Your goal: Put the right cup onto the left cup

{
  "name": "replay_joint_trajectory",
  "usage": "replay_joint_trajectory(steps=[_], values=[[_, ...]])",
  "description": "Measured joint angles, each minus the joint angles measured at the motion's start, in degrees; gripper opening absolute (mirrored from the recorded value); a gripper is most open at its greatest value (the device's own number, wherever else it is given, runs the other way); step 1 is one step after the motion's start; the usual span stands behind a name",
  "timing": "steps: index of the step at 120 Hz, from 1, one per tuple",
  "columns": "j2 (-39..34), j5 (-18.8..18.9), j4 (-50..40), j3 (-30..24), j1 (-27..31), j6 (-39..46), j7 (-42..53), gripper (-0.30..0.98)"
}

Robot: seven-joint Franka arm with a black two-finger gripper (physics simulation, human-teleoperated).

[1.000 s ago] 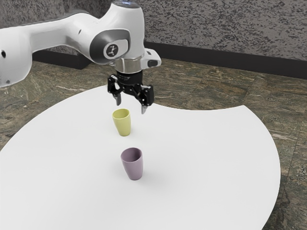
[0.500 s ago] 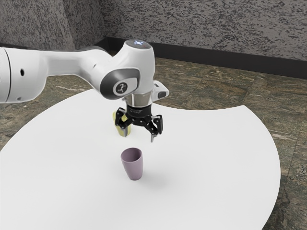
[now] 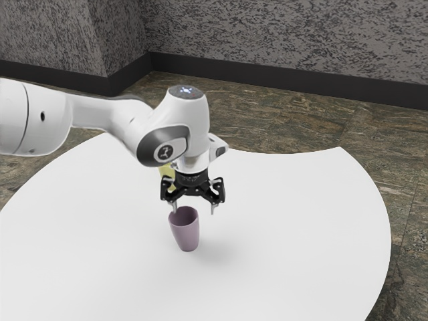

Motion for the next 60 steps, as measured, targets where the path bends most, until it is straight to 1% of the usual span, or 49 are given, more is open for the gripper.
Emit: replay_joint_trajectory(steps=[60], values=[[5.4,0.2,-0.5,1.2,0.2,6.2,-4.2,0.69]])
